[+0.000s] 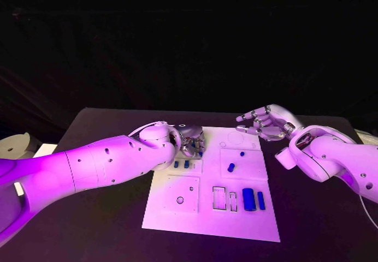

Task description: Assemble the parts on the task board

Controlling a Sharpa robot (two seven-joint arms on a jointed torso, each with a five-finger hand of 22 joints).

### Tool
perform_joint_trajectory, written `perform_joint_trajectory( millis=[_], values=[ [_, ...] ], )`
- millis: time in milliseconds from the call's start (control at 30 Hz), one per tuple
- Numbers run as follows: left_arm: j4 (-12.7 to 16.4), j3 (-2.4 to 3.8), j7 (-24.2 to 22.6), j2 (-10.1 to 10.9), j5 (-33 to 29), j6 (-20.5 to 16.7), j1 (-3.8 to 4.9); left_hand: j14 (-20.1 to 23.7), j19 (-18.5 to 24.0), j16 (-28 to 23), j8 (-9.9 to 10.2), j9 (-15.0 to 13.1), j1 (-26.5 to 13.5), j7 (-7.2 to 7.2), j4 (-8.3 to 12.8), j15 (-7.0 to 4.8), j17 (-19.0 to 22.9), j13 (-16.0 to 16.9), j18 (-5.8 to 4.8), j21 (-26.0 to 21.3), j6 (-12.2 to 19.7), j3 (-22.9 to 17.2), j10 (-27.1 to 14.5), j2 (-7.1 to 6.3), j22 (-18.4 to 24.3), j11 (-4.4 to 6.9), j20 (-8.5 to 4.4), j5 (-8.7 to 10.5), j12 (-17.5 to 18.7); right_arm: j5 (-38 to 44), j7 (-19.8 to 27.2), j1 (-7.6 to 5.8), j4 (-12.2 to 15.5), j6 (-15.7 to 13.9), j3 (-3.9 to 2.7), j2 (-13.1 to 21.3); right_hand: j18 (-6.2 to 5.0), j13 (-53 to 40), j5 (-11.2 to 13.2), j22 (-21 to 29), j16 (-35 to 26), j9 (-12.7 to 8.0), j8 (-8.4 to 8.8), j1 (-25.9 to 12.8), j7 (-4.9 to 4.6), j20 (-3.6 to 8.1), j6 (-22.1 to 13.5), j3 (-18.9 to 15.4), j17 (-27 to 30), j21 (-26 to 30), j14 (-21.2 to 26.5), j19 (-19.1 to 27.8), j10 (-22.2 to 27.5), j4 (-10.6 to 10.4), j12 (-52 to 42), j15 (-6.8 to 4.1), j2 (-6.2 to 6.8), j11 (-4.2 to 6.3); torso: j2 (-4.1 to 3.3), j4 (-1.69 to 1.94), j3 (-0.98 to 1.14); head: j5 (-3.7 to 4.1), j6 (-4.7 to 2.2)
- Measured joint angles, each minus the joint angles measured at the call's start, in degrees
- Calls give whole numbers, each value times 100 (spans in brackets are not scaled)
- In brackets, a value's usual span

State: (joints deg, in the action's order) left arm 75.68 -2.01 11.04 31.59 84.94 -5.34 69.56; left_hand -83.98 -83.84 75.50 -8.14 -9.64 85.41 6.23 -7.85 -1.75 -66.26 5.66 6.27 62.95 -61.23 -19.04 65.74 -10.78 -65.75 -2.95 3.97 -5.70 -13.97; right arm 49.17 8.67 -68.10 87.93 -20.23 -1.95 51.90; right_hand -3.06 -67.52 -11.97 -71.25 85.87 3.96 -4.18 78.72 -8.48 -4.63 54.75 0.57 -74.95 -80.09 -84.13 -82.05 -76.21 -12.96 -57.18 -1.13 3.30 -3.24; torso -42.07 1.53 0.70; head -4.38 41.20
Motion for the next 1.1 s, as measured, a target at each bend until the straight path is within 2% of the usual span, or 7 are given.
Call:
perform_joint_trajectory(
  millis=[400,667,800,1100],
  values=[
    [3,13,10,-2,-19,84,8,0,0,0,56,50,0,30,47,0,34,-66,1,56,-30,-95,44,0,-71,2,0,0,89,0,2,0,-2,8,0,0,0,0,0,0,0,0,0,0,0,0,0,0,1,0,0,0,0,0,0,0,0,0,-1,1,1,5,5],
    [-9,9,21,-29,-28,104,3,0,0,25,69,81,143,20,192,0,39,-80,1,250,-348,-448,403,222,-243,34,0,1,155,-1,5,0,-4,12,0,-5,0,0,0,0,0,0,0,0,0,0,0,0,1,0,0,0,0,0,0,0,0,0,-2,1,1,1,10],
    [-36,11,24,-44,-63,97,2,-3,-20,35,50,90,103,10,262,-3,111,-77,1,296,-459,-563,492,258,-306,61,-21,11,219,-1,5,0,-4,12,0,-8,0,0,0,0,0,0,0,0,0,0,0,0,2,0,0,0,0,0,0,0,0,0,-2,-2,1,0,8],
    [-62,16,18,-31,-283,4,-17,-20,-20,-1,51,100,81,31,303,-20,234,-75,1,333,-480,-603,542,278,-354,50,-21,23,256,-1,8,0,-6,16,0,-10,0,0,0,0,0,0,0,0,0,0,0,0,2,0,0,0,0,0,0,0,0,0,0,-2,0,13,-6]
  ],
)
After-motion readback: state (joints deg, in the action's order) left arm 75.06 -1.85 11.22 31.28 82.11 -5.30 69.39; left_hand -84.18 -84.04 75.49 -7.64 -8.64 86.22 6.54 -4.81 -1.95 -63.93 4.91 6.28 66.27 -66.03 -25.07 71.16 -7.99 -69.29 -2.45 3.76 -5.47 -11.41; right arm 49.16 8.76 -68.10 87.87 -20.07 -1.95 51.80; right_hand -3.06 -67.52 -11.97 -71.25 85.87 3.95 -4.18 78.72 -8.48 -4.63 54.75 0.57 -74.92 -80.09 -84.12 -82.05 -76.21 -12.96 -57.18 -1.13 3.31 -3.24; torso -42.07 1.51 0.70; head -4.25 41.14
